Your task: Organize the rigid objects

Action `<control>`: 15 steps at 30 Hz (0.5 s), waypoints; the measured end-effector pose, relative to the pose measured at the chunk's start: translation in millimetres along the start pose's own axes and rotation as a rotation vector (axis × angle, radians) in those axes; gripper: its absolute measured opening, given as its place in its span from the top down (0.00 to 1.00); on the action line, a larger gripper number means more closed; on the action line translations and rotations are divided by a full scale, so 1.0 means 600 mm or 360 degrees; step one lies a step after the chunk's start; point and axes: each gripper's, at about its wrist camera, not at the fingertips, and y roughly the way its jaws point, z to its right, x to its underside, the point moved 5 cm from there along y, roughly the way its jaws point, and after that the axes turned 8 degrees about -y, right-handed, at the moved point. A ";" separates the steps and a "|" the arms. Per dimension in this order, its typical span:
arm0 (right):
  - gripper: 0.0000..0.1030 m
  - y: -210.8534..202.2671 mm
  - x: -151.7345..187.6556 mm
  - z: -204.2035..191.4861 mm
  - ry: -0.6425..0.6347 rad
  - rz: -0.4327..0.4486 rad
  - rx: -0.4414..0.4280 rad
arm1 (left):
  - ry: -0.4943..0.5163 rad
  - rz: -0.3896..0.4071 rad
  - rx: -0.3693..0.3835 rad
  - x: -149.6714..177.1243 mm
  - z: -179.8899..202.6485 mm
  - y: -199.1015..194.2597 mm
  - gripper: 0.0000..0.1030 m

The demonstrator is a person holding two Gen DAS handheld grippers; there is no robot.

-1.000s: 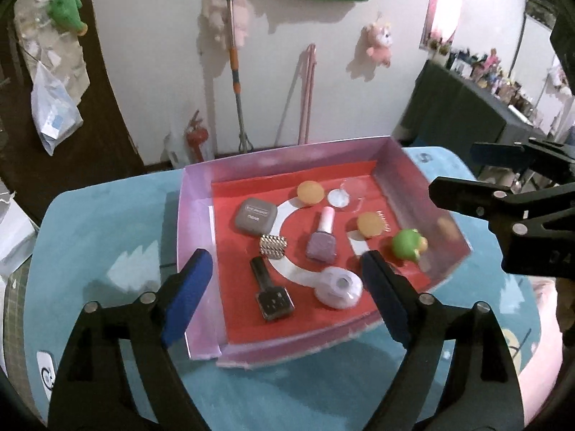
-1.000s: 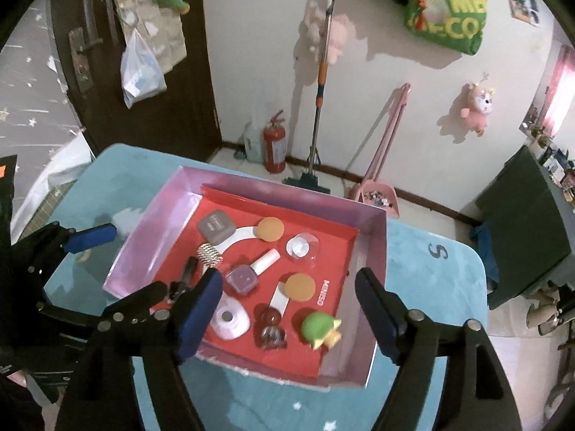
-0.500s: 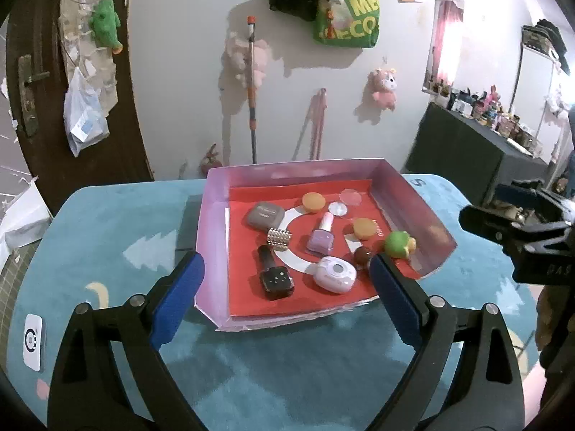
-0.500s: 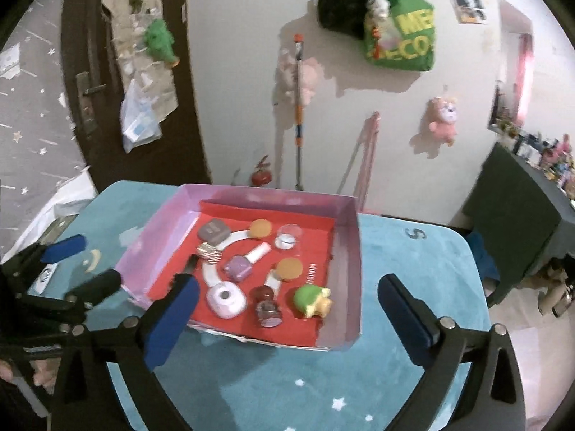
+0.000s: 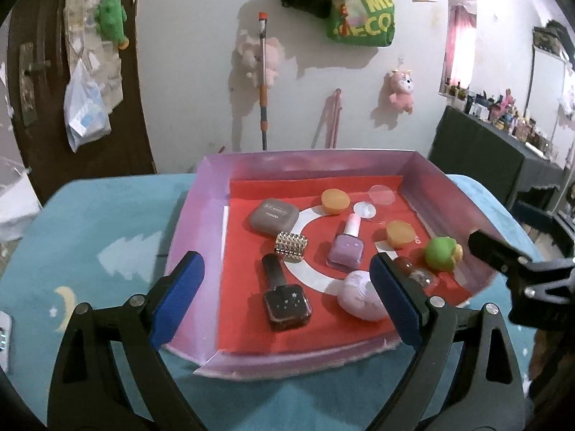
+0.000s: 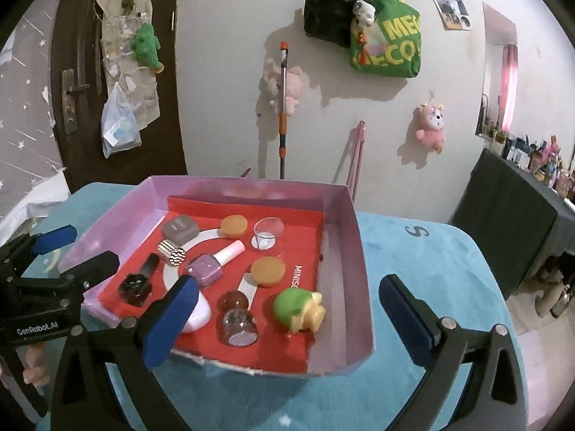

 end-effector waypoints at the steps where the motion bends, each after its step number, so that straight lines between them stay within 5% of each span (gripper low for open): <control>1: 0.00 0.009 0.001 0.000 0.0007 -0.0001 -0.0006 | -0.0016 -0.0011 0.0008 0.000 -0.003 0.011 0.09; 15: 0.00 0.072 0.017 -0.005 0.0036 0.0004 0.0005 | -0.0016 0.0027 -0.0027 0.009 -0.006 0.058 0.09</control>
